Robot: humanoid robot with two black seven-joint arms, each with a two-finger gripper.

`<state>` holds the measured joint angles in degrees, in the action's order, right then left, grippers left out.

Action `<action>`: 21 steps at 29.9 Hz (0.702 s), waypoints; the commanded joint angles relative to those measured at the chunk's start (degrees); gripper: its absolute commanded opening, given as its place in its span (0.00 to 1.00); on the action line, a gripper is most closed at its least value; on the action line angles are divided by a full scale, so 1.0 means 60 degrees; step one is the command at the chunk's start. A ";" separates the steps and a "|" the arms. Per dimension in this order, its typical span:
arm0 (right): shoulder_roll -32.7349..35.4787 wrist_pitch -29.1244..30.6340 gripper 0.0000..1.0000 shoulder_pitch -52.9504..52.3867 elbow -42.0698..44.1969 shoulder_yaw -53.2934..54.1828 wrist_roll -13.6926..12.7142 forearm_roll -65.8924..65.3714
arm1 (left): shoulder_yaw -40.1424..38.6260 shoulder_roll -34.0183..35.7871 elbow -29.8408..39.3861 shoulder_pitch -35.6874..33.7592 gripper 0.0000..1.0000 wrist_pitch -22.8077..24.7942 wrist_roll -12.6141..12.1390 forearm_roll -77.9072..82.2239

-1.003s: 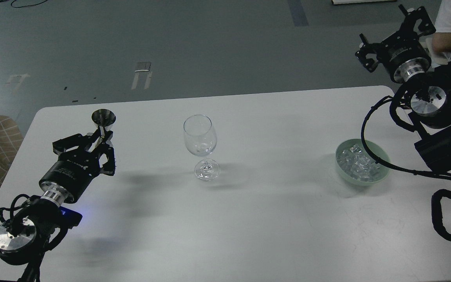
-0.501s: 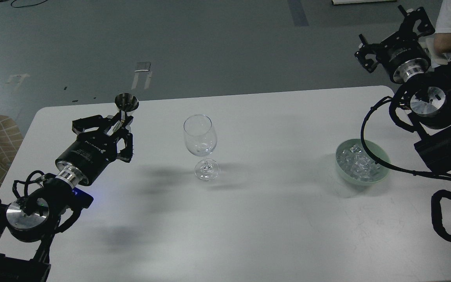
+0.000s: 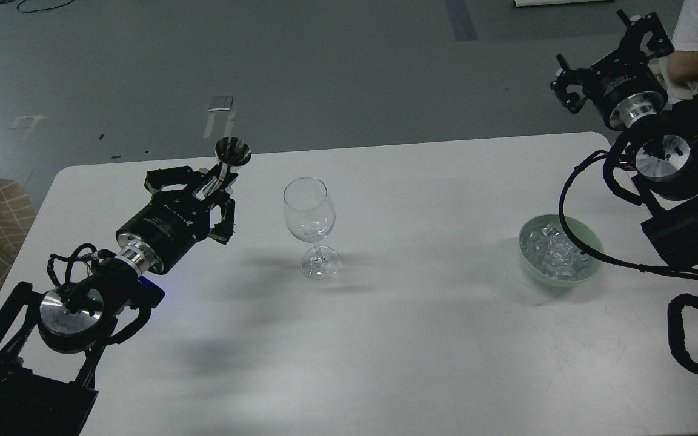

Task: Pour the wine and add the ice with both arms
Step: 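Carry the jigger with the left gripper above the wine glass, then tilt the jigger over the wine glass rim to pour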

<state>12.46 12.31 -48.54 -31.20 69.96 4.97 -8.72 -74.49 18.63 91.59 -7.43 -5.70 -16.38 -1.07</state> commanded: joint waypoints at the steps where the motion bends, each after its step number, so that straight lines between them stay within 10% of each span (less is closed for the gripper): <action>1: 0.0003 0.0015 1.00 0.0004 0.0014 0.0000 0.0006 0.0004 | 0.0110 0.0102 -0.0001 -0.0123 0.18 -0.0002 -0.0127 0.0002; 21: 0.0003 0.0015 1.00 0.0077 0.0014 0.0000 0.0006 0.0004 | 0.0198 0.0088 0.0043 -0.0607 0.18 -0.0002 -0.0742 0.1116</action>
<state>12.57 12.39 -48.42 -31.19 69.96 5.01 -8.73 -73.36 19.21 91.81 -10.67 -5.72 -20.75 5.52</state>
